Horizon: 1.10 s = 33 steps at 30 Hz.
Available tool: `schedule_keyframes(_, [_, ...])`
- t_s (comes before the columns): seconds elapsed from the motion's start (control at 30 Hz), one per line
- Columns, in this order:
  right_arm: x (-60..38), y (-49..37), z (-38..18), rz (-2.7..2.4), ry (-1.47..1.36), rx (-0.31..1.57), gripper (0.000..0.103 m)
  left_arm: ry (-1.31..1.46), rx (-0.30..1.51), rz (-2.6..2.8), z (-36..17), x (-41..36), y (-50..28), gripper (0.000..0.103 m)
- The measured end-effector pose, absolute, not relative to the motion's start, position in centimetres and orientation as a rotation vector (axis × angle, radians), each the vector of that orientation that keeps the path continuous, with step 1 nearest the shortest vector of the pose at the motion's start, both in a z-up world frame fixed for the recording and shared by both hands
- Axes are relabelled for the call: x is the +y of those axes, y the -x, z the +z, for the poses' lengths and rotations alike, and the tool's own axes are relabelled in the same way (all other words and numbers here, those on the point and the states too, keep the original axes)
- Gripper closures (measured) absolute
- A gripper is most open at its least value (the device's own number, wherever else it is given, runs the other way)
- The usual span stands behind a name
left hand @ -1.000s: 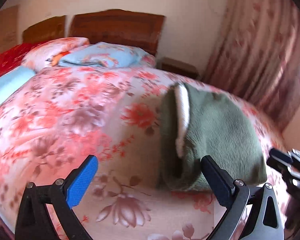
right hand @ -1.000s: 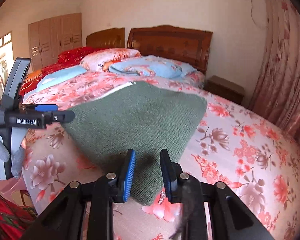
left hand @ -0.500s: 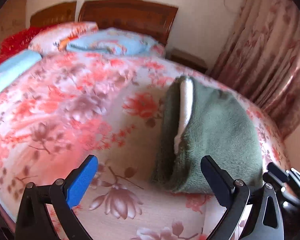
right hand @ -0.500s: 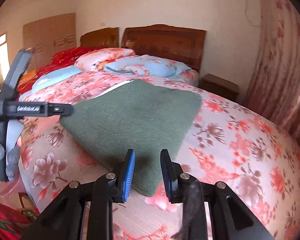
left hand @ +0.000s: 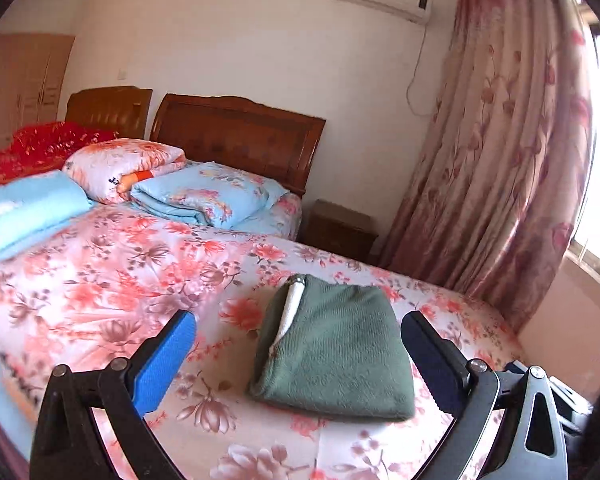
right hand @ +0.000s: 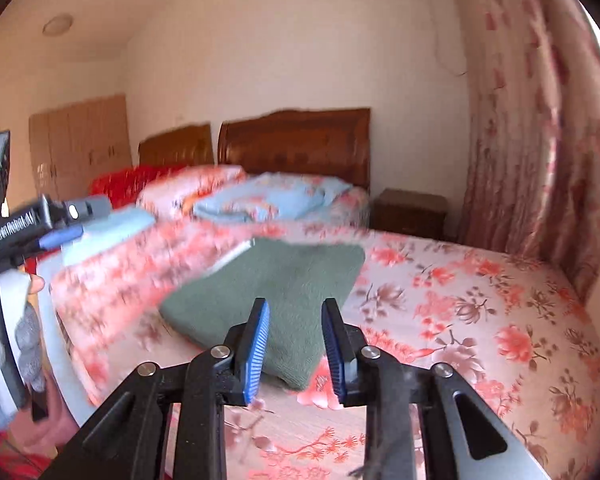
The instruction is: Fold small clothes
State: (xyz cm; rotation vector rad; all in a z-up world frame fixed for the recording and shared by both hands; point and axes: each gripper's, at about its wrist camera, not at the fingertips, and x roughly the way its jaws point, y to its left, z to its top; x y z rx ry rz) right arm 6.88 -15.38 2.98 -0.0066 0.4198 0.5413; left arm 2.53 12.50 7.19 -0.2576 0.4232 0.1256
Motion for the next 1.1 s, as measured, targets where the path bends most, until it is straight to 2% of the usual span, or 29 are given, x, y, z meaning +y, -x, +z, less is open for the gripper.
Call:
schedule_keyframes(0.17, [-15.9, -4.6, 3.6, 0.528, -0.040, 0.441, 0.070, 0.198, 0.482, 0.199, 6.1, 10.4, -1.0, 0.000])
schedule_keyframes(0.47, [-16.6, -4.8, -2.0, 0.419, -0.111, 0.672, 0.069, 0.074, 0.515, 0.246, 0.6, 8.4, -0.6, 0.000])
schedule_keyframes(1.1, [-13.8, -3.4, -3.2, 0.465, 0.042, 0.634, 0.069, 0.017, 0.498, 0.160, -0.4, 5.6, 0.6, 0.000])
